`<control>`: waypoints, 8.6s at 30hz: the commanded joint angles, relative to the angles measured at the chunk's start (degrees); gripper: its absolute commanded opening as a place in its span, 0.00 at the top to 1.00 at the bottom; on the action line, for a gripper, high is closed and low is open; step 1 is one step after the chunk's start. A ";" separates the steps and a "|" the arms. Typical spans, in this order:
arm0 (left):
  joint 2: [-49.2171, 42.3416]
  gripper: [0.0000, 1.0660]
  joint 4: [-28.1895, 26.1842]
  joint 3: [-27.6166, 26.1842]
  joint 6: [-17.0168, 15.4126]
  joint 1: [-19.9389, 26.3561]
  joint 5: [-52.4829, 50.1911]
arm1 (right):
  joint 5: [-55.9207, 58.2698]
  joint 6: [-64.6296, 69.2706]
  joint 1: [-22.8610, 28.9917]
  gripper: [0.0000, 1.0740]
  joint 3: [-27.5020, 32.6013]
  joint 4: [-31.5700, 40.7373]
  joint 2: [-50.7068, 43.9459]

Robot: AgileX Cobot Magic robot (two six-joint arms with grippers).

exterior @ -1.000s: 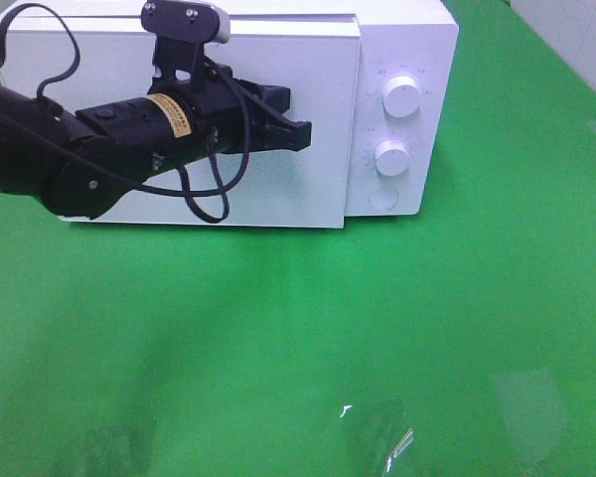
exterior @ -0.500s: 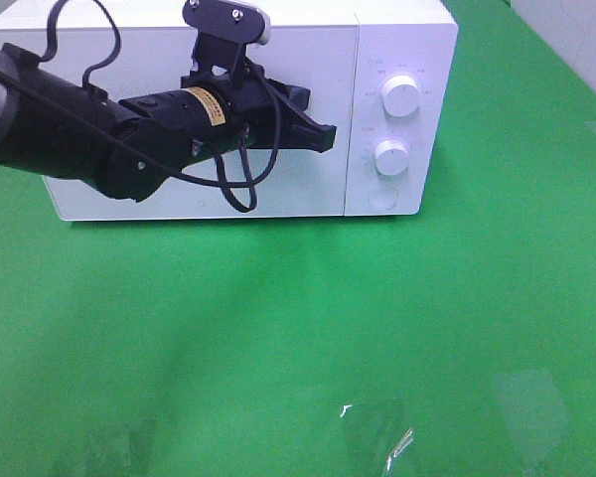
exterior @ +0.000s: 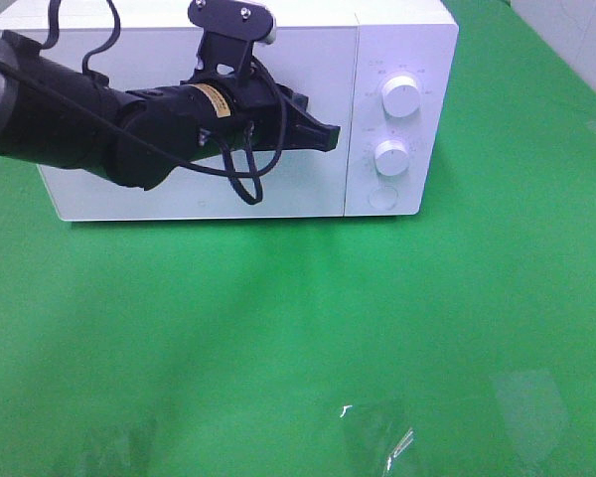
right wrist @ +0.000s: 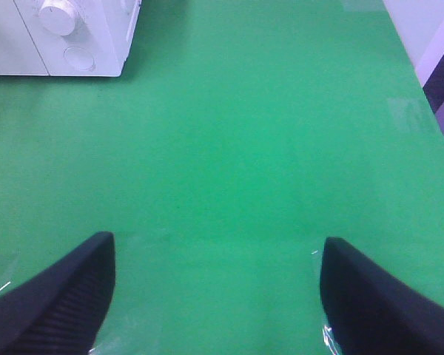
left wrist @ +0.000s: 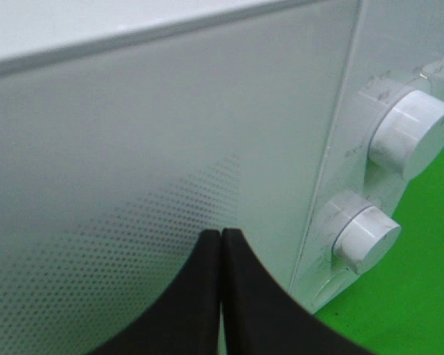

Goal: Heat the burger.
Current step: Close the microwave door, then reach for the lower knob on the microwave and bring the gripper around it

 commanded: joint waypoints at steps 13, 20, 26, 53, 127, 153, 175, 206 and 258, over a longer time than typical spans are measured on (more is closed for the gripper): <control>-9.91 0.04 -2.23 -0.69 -0.46 -6.42 36.21 | 0.11 -0.06 -0.06 0.32 0.11 0.17 -0.52; -12.95 0.06 -2.81 -0.80 -0.46 -6.42 52.14 | 0.11 -0.06 -0.06 0.32 0.11 0.17 -0.52; -16.10 0.06 -2.23 -0.80 -0.06 -6.42 65.72 | 0.11 -0.06 -0.06 0.32 0.11 0.17 -0.52; -42.97 0.06 -2.01 0.97 4.98 32.66 93.39 | 0.11 -0.06 -0.06 0.32 0.11 0.17 -0.52; -115.68 0.06 -4.18 37.93 5.61 40.45 83.31 | 0.11 -0.06 -0.06 0.32 0.11 0.17 -0.52; -115.68 0.06 -4.18 37.93 5.61 40.45 83.37 | 0.11 -0.06 -0.06 0.32 0.11 0.17 -0.52; -115.68 0.06 -4.18 37.93 5.73 40.45 83.37 | -13.12 -0.11 -0.06 0.30 -3.04 -0.29 6.93; -115.68 0.06 -4.18 37.93 5.73 40.45 83.37 | -56.44 0.52 -0.06 0.30 -1.20 -1.60 39.25; -115.68 0.06 -4.18 37.93 5.79 40.45 83.42 | -126.85 -29.51 38.16 0.31 4.87 54.66 86.97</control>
